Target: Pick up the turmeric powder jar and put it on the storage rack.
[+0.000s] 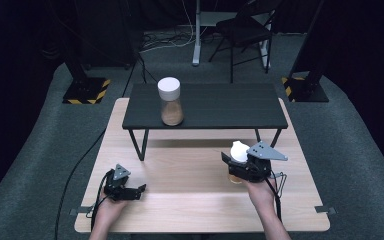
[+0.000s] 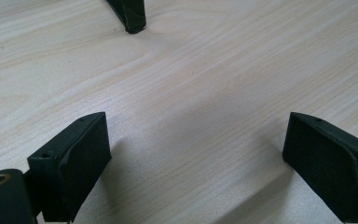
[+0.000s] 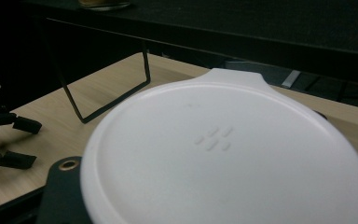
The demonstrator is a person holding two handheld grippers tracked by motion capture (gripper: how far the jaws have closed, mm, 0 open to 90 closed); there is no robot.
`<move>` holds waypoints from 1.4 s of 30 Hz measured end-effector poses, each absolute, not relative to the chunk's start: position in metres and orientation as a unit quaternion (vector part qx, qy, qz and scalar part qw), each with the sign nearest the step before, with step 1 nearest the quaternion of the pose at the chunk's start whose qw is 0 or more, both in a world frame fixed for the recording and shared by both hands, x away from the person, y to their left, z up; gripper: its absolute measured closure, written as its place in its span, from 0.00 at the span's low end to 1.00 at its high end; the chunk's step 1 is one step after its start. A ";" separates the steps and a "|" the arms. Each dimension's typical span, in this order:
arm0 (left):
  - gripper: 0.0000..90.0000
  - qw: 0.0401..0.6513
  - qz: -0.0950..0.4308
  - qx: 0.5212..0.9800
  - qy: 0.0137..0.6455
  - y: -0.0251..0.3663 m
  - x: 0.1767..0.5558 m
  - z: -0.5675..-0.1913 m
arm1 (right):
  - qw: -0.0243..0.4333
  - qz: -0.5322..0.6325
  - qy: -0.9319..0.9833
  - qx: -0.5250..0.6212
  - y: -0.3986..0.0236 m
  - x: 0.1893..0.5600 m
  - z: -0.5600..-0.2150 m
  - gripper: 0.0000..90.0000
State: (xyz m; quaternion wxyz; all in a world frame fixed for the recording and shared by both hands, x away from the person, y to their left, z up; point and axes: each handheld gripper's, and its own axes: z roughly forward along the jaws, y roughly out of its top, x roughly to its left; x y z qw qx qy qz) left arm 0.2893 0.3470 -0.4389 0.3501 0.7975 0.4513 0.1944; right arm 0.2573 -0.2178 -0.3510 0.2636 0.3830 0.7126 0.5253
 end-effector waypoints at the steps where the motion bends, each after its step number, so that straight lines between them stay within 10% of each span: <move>1: 0.08 0.350 0.194 0.797 0.451 0.347 0.289 -0.439 | 0.264 0.525 0.713 0.382 -0.218 0.258 -0.348 0.34; 42: 0.08 0.350 0.194 0.798 0.451 0.347 0.289 -0.439 | 0.301 0.520 0.701 0.384 -0.205 0.296 -0.239 0.34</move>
